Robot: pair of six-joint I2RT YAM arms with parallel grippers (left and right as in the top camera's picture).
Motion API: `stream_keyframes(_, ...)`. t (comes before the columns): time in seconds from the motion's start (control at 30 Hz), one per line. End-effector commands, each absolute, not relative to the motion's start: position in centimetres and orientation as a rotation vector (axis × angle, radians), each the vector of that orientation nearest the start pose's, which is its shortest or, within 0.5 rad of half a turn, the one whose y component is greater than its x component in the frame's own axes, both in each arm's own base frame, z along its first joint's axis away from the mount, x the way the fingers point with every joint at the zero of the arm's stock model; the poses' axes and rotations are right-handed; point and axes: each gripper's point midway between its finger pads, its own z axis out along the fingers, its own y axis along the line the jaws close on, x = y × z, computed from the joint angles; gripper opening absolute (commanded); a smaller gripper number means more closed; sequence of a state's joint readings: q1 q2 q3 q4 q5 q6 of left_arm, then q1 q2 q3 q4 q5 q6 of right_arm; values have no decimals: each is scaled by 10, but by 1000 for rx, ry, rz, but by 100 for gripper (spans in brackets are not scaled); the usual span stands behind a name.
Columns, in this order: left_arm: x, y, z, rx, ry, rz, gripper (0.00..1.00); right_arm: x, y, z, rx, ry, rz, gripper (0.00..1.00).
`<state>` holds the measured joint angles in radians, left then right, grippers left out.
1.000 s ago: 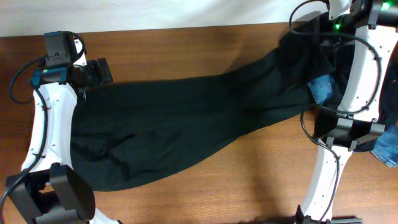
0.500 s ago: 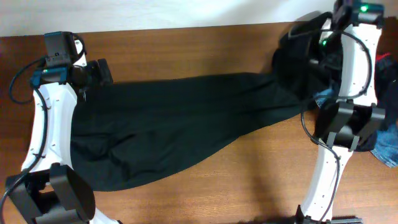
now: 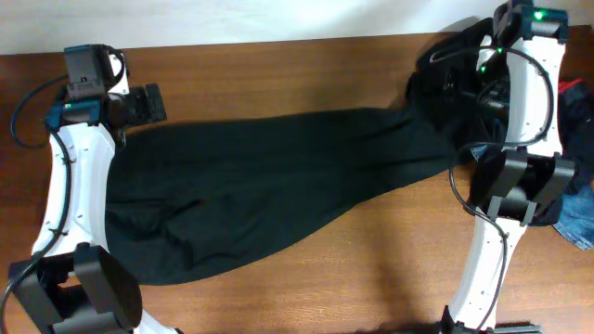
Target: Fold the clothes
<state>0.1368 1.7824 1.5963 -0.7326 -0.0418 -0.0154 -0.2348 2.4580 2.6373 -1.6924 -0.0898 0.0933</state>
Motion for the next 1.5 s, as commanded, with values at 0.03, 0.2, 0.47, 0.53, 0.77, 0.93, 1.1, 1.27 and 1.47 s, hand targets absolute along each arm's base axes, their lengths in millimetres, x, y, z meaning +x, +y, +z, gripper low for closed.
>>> stream_keyframes(0.03, 483, 75, 202, -25, 2431, 182, 99, 474, -94, 182, 394, 2899, 92, 99)
stream_keyframes(0.2, 499, 80, 217, -18, 2343, 202, 99, 485, -74, 203, 277, 2837, 89, 99)
stream_keyframes(0.47, 486, 135, 217, -404, 2381, 259, 99, 491, -6, 204, 57, 2845, 114, 99)
stream_keyframes(0.53, 479, 141, 226, -446, 2429, 259, 99, 491, 10, 204, 11, 2848, 121, 99)
stream_keyframes(0.77, 471, 167, 247, -530, 2589, 274, 99, 488, 56, 204, -122, 2849, 142, 99)
stream_keyframes(0.93, 470, 174, 179, -574, 2795, 232, 99, 485, 74, 204, -174, 2848, 149, 99)
stream_keyframes(1.1, 474, 176, 126, -589, 2906, 221, 99, 485, 76, 204, -179, 2848, 150, 99)
stream_keyframes(1.27, 475, 175, 87, -578, 2985, 199, 99, 485, 76, 204, -179, 2848, 149, 99)
stream_keyframes(1.47, 482, 177, 62, -501, 3019, 199, 99, 485, 75, 204, -178, 2848, 149, 99)
